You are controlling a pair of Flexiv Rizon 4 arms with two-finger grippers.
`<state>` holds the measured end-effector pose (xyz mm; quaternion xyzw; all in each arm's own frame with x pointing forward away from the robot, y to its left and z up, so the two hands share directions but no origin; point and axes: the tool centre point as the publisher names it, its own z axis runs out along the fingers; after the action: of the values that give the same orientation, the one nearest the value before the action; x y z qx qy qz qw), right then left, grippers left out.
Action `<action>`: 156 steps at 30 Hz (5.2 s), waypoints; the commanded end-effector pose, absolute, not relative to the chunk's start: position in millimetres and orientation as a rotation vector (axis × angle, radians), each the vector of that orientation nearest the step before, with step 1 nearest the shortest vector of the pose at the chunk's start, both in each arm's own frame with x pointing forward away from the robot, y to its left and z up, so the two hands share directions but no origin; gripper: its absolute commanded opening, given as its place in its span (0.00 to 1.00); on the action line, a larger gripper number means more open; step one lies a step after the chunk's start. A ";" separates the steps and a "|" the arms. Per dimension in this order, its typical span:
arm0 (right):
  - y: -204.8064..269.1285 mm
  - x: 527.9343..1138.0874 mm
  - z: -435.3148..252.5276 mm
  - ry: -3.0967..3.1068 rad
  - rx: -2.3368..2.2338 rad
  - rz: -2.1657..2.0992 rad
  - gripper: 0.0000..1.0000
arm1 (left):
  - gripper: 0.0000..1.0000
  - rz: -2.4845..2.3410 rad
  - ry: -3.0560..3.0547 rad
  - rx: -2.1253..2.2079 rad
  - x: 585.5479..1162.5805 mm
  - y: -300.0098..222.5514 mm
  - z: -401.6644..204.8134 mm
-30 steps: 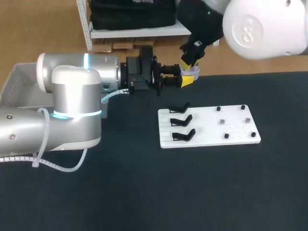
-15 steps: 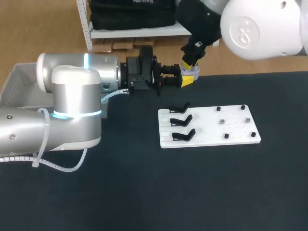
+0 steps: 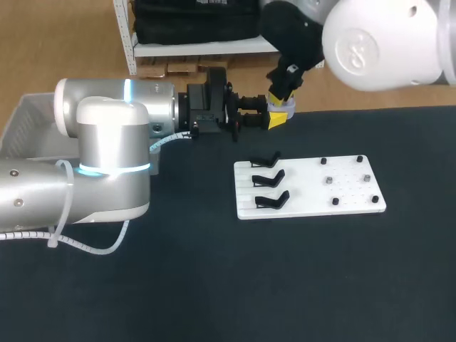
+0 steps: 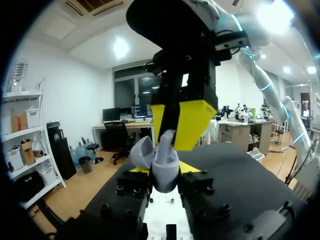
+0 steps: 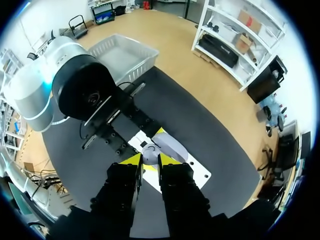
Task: Pick up each earbud case from the left stands, insert the matching earbuds, close the lid, and place the case in the box.
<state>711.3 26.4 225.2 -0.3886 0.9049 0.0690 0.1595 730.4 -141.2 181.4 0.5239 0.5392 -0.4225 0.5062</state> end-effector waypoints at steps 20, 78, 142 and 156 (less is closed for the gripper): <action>27.7 709.8 220.7 2.584 -1.123 0.075 0.00 | 0.00 -1.015 1.292 1.255 729.1 -140.9 179.4; 32.4 748.8 254.9 2.526 -0.840 0.154 0.39 | 0.00 -1.015 1.292 1.255 729.1 -140.9 179.4; -70.7 712.4 217.1 2.410 0.026 0.542 1.00 | 0.00 -0.617 1.450 1.199 763.9 171.3 211.3; -70.7 712.4 217.1 2.410 0.026 0.542 1.00 | 0.00 -0.688 1.593 1.098 833.2 219.3 112.6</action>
<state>715.0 -72.1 218.7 0.0027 0.9288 0.2100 0.3053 806.2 226.4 133.7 0.4437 0.6716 -0.2612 0.5327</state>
